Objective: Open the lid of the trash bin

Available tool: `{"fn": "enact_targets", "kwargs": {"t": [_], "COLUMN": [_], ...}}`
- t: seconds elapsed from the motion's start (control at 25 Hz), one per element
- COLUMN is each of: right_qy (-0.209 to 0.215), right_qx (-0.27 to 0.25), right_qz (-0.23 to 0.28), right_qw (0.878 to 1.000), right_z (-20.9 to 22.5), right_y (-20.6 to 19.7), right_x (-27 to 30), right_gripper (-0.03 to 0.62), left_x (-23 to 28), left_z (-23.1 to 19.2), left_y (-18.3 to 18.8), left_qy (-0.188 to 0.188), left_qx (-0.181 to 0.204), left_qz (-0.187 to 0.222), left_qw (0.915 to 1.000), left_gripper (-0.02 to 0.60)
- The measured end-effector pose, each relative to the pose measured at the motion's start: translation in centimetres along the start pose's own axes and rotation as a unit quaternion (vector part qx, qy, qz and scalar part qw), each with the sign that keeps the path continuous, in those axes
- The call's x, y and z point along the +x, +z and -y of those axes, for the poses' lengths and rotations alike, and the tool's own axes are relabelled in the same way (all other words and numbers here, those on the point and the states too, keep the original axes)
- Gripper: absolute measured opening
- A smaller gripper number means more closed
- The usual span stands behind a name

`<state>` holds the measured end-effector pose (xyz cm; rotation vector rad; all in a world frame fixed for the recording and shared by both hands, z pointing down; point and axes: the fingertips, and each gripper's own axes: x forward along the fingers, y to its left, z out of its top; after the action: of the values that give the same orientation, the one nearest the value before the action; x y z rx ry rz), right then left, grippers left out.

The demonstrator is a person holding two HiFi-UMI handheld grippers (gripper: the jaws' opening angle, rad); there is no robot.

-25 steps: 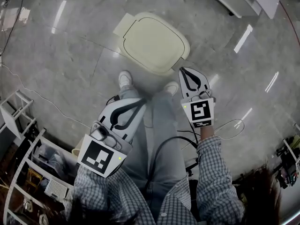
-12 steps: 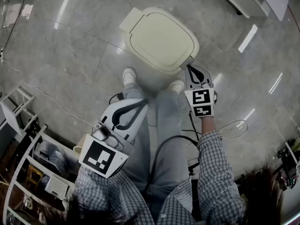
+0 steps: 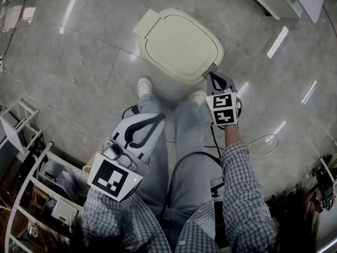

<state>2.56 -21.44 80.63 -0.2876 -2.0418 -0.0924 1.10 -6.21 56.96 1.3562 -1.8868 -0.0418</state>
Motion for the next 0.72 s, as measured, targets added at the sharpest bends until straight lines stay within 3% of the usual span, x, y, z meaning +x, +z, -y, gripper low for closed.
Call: {"fn": "enact_targets", "kwargs": {"t": [0.72], "right_qy": [0.008], "right_qx": [-0.007], "right_qz": [-0.003], "right_qw": [1.000], "right_z": [-0.02], "right_y": [0.27], "right_x": [-0.25], "right_gripper": [0.020], "left_x": [0.05], "left_z": [0.53], "left_y": [0.75], "left_qy": [-0.002], "left_qx": [0.008], "left_qz": [0.001], "left_qw": [1.0000], "left_gripper": [0.005]}}
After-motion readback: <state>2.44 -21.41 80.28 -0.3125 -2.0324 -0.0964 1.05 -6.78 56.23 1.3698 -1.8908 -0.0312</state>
